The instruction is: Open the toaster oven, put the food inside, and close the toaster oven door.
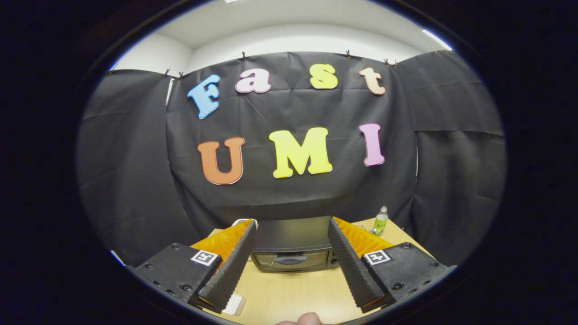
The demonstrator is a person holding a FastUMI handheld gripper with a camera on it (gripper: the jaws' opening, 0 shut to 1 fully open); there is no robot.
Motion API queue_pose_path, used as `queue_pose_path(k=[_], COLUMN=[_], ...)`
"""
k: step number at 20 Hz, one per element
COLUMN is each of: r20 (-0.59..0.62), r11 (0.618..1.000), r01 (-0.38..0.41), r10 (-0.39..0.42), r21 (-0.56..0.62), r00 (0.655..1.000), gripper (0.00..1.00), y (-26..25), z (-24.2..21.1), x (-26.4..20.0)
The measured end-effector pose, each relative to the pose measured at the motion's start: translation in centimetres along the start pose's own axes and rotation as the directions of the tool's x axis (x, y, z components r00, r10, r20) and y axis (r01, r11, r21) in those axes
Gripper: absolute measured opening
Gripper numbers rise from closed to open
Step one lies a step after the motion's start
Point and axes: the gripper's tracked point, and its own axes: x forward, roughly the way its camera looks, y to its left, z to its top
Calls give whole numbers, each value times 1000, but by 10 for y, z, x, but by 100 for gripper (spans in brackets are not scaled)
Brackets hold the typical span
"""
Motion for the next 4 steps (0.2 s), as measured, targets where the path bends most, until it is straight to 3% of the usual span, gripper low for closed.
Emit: queue_pose_path(k=[4], r20=[-2], r11=[1000], r01=[-3], r10=[3], r21=[-3], r00=[1000], gripper=[100], y=[0], z=[0], x=[0])
